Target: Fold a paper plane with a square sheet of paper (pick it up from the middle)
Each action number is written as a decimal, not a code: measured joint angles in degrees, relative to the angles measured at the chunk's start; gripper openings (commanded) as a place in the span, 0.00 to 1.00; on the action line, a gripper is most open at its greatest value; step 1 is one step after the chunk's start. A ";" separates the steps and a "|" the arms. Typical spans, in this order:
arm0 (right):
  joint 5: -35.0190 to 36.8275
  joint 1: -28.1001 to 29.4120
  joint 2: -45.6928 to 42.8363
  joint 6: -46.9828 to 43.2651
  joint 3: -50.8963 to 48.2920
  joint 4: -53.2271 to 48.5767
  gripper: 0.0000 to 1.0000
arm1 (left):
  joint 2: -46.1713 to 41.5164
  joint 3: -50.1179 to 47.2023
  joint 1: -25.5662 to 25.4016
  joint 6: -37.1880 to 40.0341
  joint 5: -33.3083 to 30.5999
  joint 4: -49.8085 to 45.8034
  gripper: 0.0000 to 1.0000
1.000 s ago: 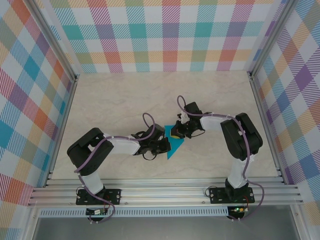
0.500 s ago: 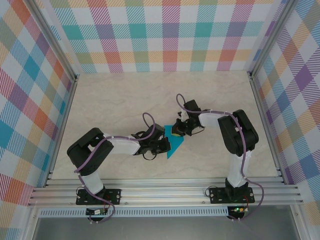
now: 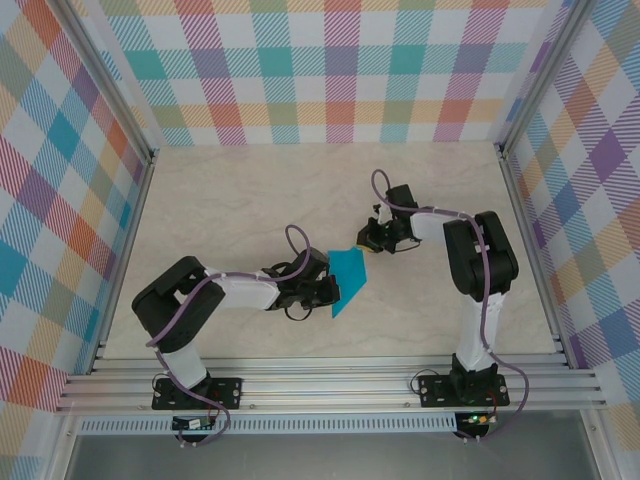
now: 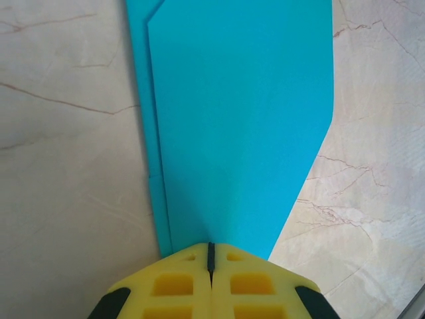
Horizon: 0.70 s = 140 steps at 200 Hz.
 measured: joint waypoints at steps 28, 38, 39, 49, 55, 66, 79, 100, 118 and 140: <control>-0.04 -0.90 -1.53 -0.33 0.24 0.22 0.09 | -0.72 -0.07 0.00 1.05 -0.63 -1.62 0.02; -0.52 -1.09 -3.10 -0.33 -0.28 0.31 0.07 | -0.90 -0.07 0.00 1.31 -0.79 -2.10 0.02; -0.57 -1.11 -3.23 -0.33 -0.33 0.31 0.07 | -0.92 -0.07 0.00 1.42 -0.81 -2.12 0.02; -1.33 -1.09 -5.31 -0.31 -1.31 0.61 0.06 | -1.01 -0.04 0.00 1.77 -0.90 -2.40 0.02; -1.88 -0.85 -6.71 -0.33 -2.14 1.09 0.06 | -1.03 -0.02 0.00 2.08 -0.92 -2.49 0.02; -2.82 0.02 -8.83 -0.28 -3.65 1.86 0.04 | -1.03 0.07 0.00 2.40 -0.90 -2.64 0.02; -3.34 1.99 -10.32 -0.26 -5.33 2.62 0.03 | -1.03 0.15 0.00 2.62 -0.90 -2.80 0.02; -3.45 6.36 -10.58 -0.31 -8.04 3.30 0.02 | -1.03 0.55 0.00 2.86 -1.03 -3.74 0.02; -3.50 9.46 -10.58 -0.31 -10.38 3.34 0.02 | -1.03 0.59 0.00 2.99 -1.07 -3.85 0.02; -3.43 10.99 -10.19 -0.28 -12.22 3.78 0.02 | -1.03 0.59 0.00 3.17 -1.07 -3.85 0.02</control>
